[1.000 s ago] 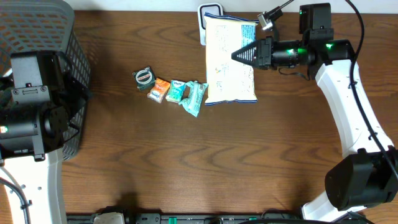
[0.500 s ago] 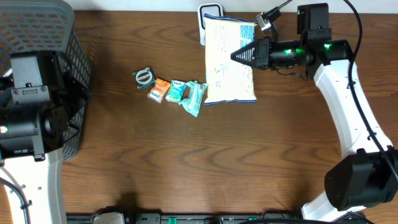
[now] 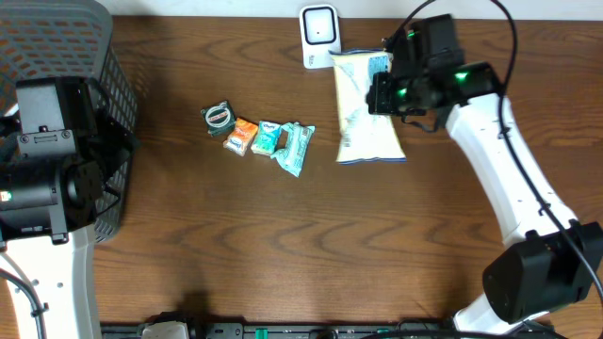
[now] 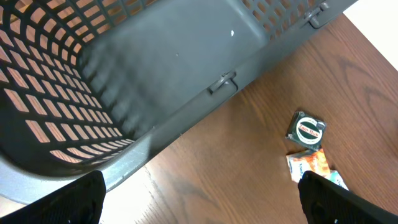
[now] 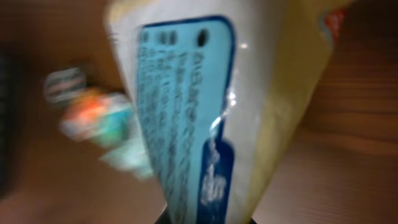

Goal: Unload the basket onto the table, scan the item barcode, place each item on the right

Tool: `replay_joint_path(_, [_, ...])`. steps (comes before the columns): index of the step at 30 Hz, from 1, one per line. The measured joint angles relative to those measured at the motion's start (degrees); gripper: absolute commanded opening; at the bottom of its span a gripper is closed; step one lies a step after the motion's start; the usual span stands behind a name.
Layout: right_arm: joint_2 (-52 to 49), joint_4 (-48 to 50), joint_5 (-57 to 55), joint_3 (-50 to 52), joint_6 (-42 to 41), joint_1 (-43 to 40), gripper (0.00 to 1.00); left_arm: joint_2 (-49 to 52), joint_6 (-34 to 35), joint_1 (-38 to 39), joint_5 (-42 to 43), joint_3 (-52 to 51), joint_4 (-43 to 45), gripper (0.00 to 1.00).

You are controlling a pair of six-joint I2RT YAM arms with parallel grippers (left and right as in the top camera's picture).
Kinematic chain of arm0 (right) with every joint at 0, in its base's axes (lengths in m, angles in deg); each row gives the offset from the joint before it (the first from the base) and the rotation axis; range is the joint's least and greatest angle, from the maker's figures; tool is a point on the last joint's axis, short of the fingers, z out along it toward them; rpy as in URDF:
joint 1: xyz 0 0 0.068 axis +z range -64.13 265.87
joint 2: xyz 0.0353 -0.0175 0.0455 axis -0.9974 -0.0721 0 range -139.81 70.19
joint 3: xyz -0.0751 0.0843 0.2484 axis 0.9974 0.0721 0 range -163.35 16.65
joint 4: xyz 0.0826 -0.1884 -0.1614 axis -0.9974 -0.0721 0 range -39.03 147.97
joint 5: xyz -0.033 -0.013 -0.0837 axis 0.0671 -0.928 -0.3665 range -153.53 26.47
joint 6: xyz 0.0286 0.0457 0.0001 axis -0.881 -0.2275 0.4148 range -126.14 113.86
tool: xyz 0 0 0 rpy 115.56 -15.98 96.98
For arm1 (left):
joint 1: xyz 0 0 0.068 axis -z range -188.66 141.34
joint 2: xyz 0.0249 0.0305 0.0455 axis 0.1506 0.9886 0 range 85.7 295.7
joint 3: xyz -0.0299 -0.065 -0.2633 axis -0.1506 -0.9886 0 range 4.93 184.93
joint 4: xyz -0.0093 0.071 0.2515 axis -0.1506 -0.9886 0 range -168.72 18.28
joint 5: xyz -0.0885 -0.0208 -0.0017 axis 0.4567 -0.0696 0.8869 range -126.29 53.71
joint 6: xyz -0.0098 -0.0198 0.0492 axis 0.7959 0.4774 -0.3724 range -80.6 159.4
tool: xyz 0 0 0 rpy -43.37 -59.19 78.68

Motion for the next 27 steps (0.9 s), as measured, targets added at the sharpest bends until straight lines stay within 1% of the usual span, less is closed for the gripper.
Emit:
replay_joint_path(1, [0.0,-0.6,-6.9,0.0,0.2,1.3,0.01,0.0,0.0,0.0,0.0,0.0,0.0,0.98])
replay_joint_path(5, [-1.1,-1.7,-28.2,0.1,2.1,5.3,0.01,0.0,0.0,0.0,0.0,0.0,0.0,0.98])
replay_joint_path(9, [-6.2,-2.6,-43.5,0.2,3.1,7.3,0.01,0.0,0.0,0.0,0.0,0.0,0.0,0.98])
replay_joint_path(13, [-12.7,-4.2,-50.8,0.5,3.3,7.3,0.01,0.0,0.0,0.0,0.0,0.0,0.0,0.98])
replay_joint_path(16, [-17.9,-4.8,-52.6,0.9,3.6,7.4,0.04,0.0,0.0,0.0,0.0,0.0,0.0,0.98])
replay_joint_path(18, [-19.7,-5.6,-51.6,0.9,3.5,7.7,0.11,0.0,0.0,0.0,0.0,0.0,0.0,0.98])
replay_joint_path(20, [-20.2,-6.4,-50.5,0.9,3.9,8.3,0.32,0.0,0.0,0.0,0.0,0.0,0.0,0.98])
replay_joint_path(22, [-20.3,-6.8,-48.8,0.9,4.0,9.5,0.46,0.0,0.0,0.0,0.0,0.0,0.0,0.98])
replay_joint_path(24, [-20.3,-7.3,-47.5,0.9,4.2,10.9,0.48,0.0,0.0,0.0,0.0,0.0,0.0,0.98])
replay_joint_path(27, [-20.3,-9.1,-44.5,0.5,4.3,14.6,0.6,0.0,0.0,0.0,0.0,0.0,0.0,0.98])
